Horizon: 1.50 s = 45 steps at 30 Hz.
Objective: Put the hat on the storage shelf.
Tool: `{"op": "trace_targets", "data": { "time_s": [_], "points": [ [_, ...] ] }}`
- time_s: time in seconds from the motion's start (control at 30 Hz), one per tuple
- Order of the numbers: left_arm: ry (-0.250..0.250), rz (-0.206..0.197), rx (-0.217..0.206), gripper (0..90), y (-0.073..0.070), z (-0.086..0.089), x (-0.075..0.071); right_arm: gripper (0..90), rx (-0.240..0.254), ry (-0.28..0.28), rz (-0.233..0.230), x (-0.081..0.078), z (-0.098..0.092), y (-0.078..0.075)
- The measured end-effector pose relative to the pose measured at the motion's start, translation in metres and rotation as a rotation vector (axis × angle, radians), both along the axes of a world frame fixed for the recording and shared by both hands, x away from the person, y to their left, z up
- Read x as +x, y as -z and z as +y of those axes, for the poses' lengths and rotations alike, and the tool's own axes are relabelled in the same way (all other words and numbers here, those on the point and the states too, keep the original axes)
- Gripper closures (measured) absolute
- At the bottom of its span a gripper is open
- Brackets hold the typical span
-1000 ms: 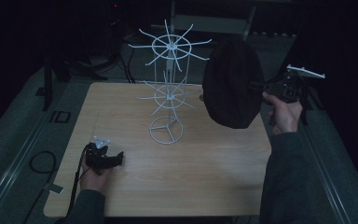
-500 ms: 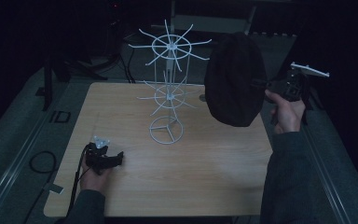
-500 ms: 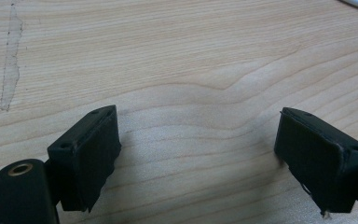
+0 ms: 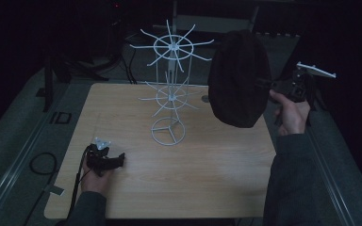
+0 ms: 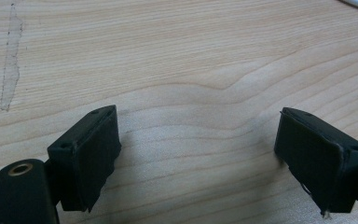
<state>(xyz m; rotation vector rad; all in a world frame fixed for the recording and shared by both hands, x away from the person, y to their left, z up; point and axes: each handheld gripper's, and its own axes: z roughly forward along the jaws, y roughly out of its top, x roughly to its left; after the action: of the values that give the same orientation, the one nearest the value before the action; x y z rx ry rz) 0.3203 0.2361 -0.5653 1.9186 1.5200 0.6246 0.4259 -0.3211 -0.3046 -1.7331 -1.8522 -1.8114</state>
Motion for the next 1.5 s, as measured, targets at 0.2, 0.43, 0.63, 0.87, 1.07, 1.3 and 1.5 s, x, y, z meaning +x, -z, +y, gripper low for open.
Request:
{"op": "trace_targets", "data": {
  "time_s": [0.2,0.43,0.63,0.87,1.07,1.3,1.5],
  "points": [
    [0.0,0.0,0.0,14.5,0.0,0.0,0.0,77.3,0.033,-0.021,-0.013,-0.002,0.001,-0.004],
    [0.0,0.0,0.0,14.5,0.0,0.0,0.0,77.3,0.056,-0.042,-0.026,-0.003,0.004,-0.008],
    [0.0,0.0,0.0,14.6,0.0,0.0,0.0,77.3,0.068,-0.044,-0.021,0.001,0.012,-0.011],
    [0.0,0.0,0.0,14.5,0.0,0.0,0.0,77.2,0.077,-0.028,0.002,0.012,0.023,-0.01],
    [0.001,0.001,0.0,14.6,0.0,0.0,0.0,77.2,0.094,-0.037,0.029,0.021,0.033,-0.004],
    [0.003,0.002,0.0,14.5,0.0,0.0,0.0,77.0,0.115,-0.035,0.029,0.024,0.039,-0.006],
    [0.002,0.001,0.0,14.6,0.0,0.0,0.0,76.8,0.09,-0.022,0.069,0.032,0.047,0.009]
  ]
}}
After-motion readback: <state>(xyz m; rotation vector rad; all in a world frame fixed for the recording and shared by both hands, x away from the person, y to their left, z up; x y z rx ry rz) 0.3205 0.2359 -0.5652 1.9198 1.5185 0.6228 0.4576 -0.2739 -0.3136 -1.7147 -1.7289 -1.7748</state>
